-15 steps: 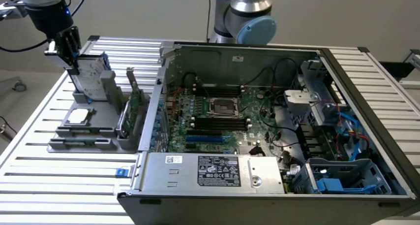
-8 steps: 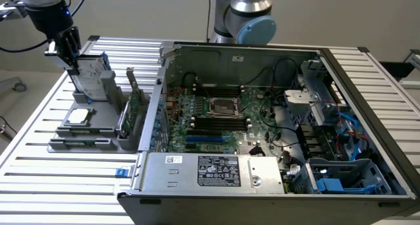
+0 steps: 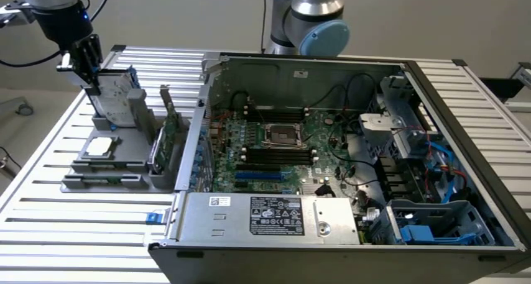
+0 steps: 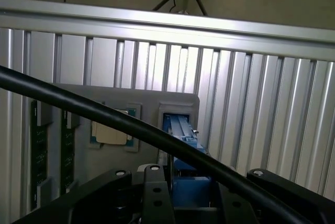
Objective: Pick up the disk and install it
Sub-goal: 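Pick up the disk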
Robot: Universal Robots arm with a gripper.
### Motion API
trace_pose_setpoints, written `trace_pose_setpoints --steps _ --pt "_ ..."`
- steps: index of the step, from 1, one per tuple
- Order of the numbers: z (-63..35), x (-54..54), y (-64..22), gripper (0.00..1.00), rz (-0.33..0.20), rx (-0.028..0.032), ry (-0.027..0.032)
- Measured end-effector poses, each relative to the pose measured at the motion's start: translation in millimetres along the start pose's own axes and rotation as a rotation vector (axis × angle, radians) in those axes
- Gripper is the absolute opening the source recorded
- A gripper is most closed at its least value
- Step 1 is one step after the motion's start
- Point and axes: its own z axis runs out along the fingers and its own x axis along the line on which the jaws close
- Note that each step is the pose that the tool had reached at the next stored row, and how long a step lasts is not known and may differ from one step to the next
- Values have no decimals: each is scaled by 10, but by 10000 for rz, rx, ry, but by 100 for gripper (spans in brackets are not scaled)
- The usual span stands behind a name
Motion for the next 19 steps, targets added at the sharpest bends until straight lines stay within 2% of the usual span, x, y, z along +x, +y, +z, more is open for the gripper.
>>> trace_pose_setpoints --steps 19 --pt "-1 -1 11 33 0 22 3"
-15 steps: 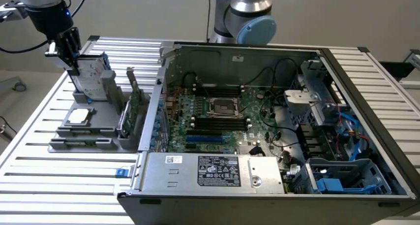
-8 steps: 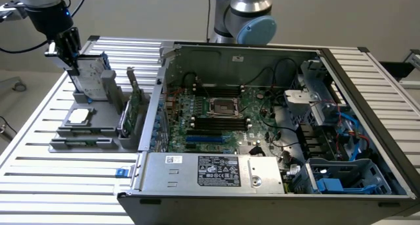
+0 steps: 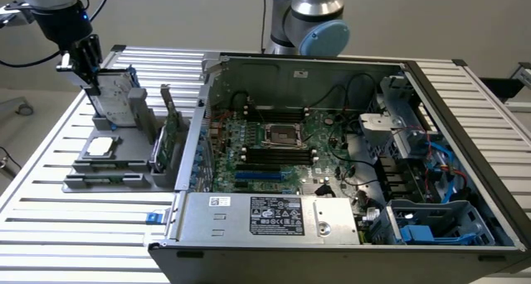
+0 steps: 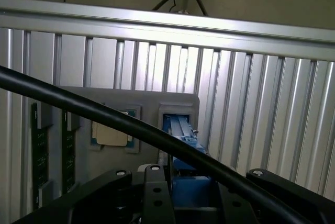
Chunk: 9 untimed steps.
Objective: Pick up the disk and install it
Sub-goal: 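Pick up the disk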
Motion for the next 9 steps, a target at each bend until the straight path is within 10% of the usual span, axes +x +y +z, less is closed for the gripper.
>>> trace_pose_setpoints --steps 9 --pt "-2 0 5 33 0 12 1"
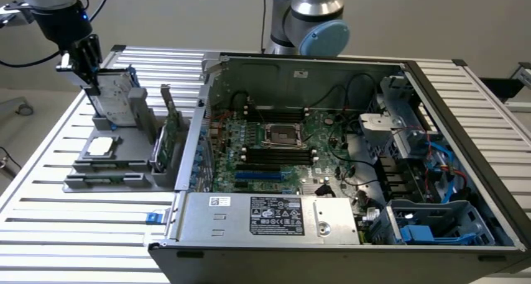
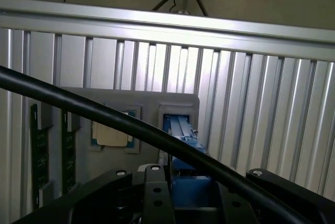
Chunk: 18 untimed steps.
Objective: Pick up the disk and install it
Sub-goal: 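Pick up the disk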
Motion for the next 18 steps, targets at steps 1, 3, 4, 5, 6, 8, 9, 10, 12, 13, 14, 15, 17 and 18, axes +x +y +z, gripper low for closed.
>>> trace_pose_setpoints --steps 1,3,4,5,6,8,9,10,12,13,14,15,17,18 --pt "0 0 0 33 0 5 1" --pt "-1 0 0 33 1 30 1" --pt "-1 0 0 33 2 55 -5" --pt "-1 0 0 33 3 77 -13" --pt "-1 0 0 33 3 100 -18" --pt "-1 0 0 33 4 138 -24" --pt "0 0 -1 33 4 142 -25" --pt "0 0 -1 33 4 145 -25" --pt "0 0 0 33 4 148 -25" --pt "0 0 0 33 4 149 -24" --pt "0 0 0 33 4 150 -24" --pt "0 0 0 33 4 151 -24" --pt "-1 0 0 33 4 154 -24" --pt "-1 0 0 33 4 156 -23"
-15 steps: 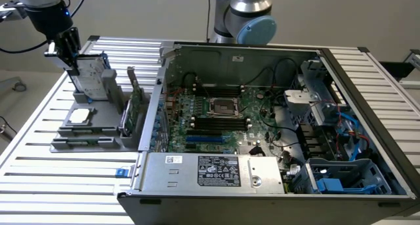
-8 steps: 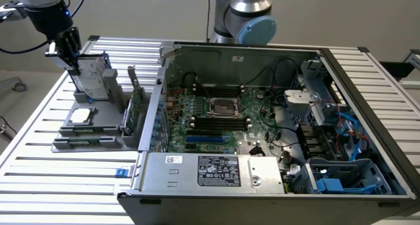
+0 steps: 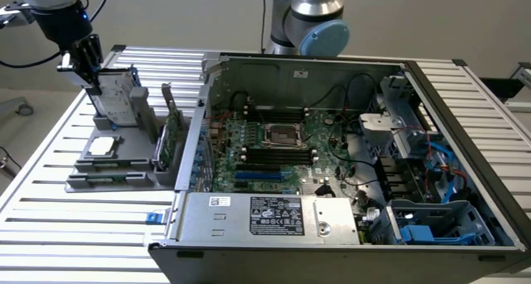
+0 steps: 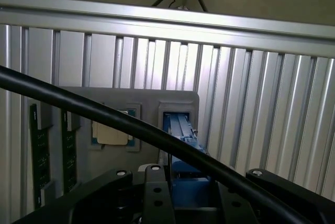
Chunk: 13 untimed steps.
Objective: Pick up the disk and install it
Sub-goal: 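Pick up the disk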
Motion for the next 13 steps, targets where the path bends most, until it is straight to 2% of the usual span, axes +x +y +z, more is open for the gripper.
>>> trace_pose_setpoints --steps 13 --pt "-28 1 0 33 0 8 0"
